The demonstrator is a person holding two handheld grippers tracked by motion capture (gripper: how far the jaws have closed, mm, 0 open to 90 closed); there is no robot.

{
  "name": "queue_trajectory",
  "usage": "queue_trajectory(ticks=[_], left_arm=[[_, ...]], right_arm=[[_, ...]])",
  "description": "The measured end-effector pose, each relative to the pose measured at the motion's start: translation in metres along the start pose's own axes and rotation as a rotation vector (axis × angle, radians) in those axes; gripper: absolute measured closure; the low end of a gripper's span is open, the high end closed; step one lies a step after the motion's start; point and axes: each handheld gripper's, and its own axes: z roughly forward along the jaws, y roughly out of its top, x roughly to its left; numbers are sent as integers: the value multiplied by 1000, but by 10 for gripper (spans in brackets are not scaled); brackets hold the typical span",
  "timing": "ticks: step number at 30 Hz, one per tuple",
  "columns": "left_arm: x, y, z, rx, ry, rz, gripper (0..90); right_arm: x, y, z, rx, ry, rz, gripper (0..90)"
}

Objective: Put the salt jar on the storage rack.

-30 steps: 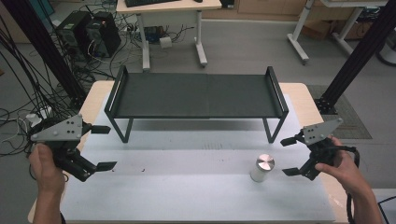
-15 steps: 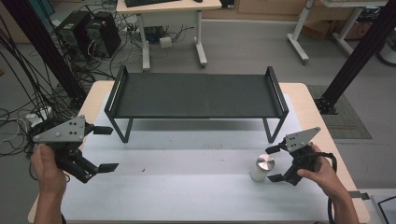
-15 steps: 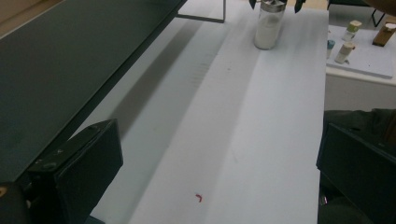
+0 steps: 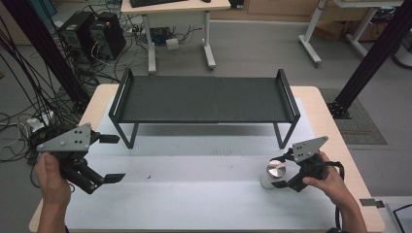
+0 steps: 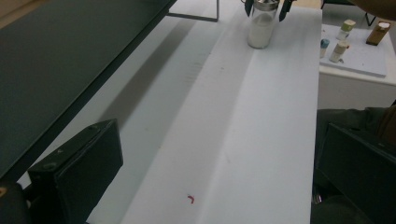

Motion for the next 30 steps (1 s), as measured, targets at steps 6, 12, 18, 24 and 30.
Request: queue_trajectory(ticks=[6,12,18,24,30], left_arm=[[-2,-2,1,-7,3,-6,6],[-3,-1,1,-10,-4,6,6],[-5,1,3,-8,-10,19,7],[-7,2,3,-21,-12,40,7],[-8,1,1,-19,-16,33,7]], right_arm=[[3,1,-2,-5,-13,-28,410],[7,5,-4,7,-25,-39,419],[9,17,-28,-45,-22,-38,420],[15,95,-71,-38,-90,-138,419],[-15,165,-80,-26,-95,-195,419]])
